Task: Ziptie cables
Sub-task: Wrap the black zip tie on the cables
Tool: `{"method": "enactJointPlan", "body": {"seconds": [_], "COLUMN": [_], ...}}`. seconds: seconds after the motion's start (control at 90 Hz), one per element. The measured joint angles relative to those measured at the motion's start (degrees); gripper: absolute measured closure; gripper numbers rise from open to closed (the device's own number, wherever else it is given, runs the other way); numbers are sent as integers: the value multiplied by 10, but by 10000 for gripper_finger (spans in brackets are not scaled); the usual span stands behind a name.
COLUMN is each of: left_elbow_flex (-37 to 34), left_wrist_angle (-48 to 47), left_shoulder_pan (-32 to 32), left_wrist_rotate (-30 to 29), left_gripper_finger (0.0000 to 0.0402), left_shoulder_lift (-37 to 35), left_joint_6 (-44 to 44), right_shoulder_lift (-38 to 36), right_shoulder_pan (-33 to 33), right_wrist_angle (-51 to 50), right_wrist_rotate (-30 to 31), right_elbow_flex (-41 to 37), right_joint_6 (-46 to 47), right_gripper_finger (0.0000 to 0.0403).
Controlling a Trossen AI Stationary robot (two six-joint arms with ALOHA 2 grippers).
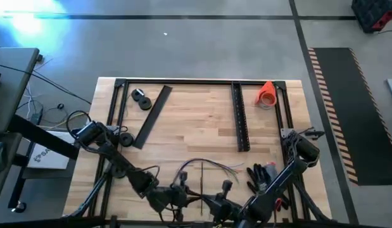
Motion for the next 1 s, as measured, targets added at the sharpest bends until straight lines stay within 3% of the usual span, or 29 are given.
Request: {"method": "enactJointPlan", "body": {"seconds": [0.444, 0.6, 0.8, 1.0], "left_elbow_flex": [0, 0, 0, 0], "left_wrist_angle": [-9, -66, -104, -104], "left_shoulder_pan": [-3, -4, -4, -4], "left_wrist_rotate": [-45, -59, -63, -63], "left_gripper_finger": [401, 401, 401, 401], "left_shoulder_lift": [0, 0, 0, 0], "left_joint_6": [-10, -42, -71, -71], "right_shoulder_lift": [0, 0, -22, -33], "right_shoulder_pan": [-1, -2, 14, 26], "right_wrist_angle": [-4, -6, -12, -32], "right_wrist_rotate": [-17, -85, -122, -134], "right_elbow_flex": [0, 0, 0, 1], "right_joint_6": [9, 9, -23, -109], "right_gripper_finger": [396, 345, 259, 234]}}
